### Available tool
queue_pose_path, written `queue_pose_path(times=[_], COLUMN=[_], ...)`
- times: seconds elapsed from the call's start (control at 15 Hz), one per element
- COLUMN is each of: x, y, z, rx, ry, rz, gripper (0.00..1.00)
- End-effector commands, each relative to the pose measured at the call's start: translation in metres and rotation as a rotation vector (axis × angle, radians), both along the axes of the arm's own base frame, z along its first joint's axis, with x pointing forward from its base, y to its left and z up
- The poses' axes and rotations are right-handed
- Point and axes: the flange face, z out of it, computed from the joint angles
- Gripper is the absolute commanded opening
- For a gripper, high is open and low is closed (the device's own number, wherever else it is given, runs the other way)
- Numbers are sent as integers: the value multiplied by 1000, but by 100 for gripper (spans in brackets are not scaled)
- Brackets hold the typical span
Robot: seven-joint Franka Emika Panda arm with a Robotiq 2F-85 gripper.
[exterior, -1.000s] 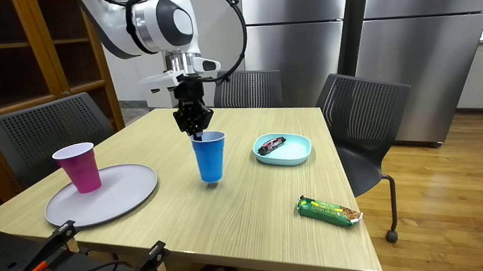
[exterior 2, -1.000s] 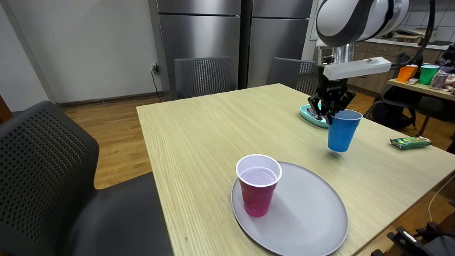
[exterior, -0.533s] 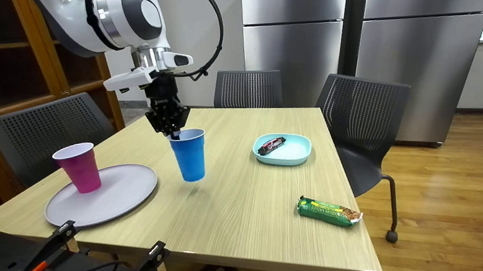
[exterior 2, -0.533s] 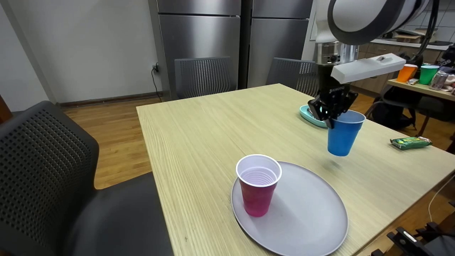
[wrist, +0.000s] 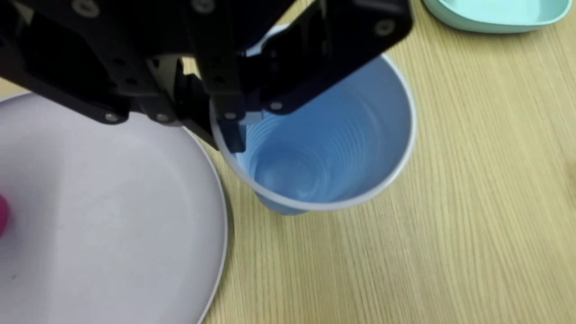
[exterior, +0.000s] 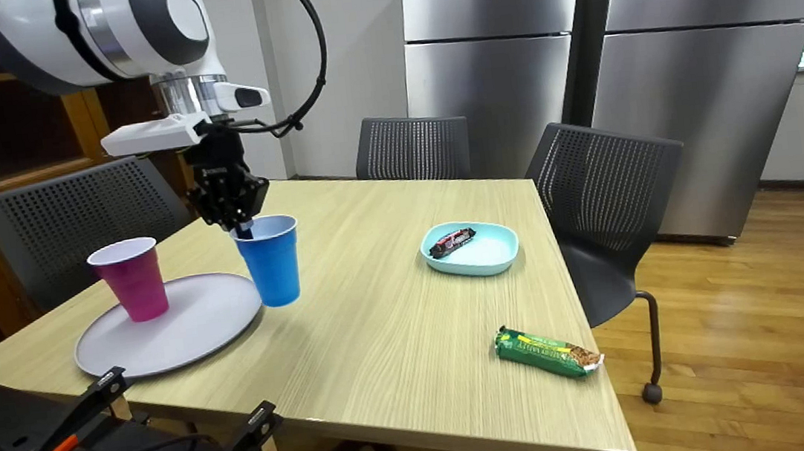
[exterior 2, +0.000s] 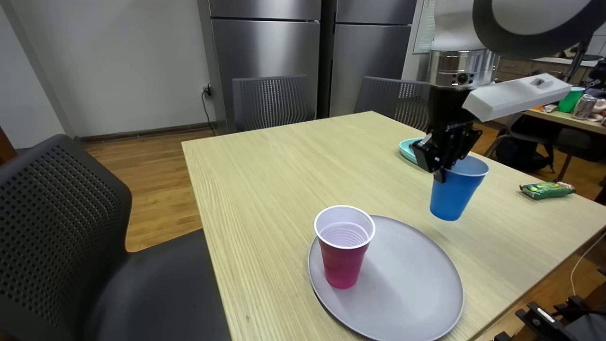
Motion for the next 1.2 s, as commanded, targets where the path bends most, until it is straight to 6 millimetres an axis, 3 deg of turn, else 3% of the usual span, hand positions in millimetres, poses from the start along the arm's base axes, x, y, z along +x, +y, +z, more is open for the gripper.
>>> queue_pose_path(times=[0.0,0.4,1.13], x=[-21,-37,-49], y=[15,42,77], z=[16,16,-10], rx=[32,52,70], ry=[-34,-26,27], rz=[71,200,426], gripper=[2,2,2])
